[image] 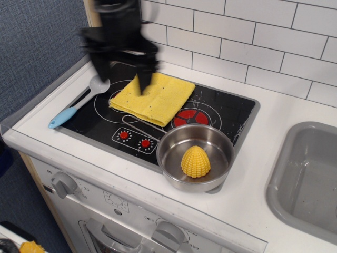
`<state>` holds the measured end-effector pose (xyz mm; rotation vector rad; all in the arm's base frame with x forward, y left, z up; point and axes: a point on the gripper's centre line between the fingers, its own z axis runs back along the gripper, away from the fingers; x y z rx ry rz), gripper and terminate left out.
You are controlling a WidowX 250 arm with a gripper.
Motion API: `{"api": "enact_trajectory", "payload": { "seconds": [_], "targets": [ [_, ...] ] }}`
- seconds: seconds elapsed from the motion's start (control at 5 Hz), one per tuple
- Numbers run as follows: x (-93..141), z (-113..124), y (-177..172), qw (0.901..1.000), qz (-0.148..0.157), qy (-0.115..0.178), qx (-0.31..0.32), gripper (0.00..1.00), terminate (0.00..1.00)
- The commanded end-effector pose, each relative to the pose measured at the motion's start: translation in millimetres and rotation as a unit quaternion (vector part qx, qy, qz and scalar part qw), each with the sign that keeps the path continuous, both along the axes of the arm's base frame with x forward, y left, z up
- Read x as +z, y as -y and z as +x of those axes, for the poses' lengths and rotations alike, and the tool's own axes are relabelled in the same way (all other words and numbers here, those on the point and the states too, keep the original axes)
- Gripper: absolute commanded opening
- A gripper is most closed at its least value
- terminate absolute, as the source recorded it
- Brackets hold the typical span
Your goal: Move the blue spoon to the upper right corner
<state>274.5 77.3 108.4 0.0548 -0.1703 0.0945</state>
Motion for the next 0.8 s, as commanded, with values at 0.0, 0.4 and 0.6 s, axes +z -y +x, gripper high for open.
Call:
{"api": "enact_trajectory", "payload": {
  "seconds": [0.0, 0.4, 0.6],
  "targets": [
    [-22.8, -31.9, -99.8, 0.9989, -0.026, 0.011, 0.039, 1.0, 0.0],
    [-54.3, -11.5, -117.7, 0.9984, 0.008, -0.038, -0.041, 1.0, 0.0],
    [-66.8, -8.3, -112.6, 0.9972, 0.019, -0.056, -0.046, 1.0, 0.0]
  ]
}}
